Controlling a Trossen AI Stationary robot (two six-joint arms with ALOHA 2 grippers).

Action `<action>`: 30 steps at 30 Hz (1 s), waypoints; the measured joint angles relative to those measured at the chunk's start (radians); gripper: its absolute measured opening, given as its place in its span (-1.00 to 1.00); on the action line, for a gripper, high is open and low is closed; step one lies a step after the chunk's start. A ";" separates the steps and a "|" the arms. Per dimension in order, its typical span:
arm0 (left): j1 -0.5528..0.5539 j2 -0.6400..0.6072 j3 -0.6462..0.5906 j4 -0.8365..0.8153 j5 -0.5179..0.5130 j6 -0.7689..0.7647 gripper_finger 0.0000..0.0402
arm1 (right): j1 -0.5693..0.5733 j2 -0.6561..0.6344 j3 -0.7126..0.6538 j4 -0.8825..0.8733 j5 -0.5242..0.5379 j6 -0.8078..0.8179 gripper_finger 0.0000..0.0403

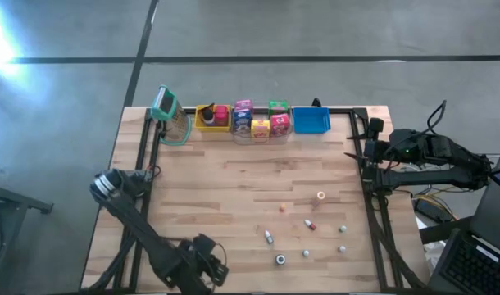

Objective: Pick & Place Kitchen Items
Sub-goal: Put the left purple bottle into the blue bin

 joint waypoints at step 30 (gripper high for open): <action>-0.015 0.318 0.308 -0.336 0.211 -0.401 0.14 | 0.000 0.000 0.000 0.000 0.000 -0.001 0.59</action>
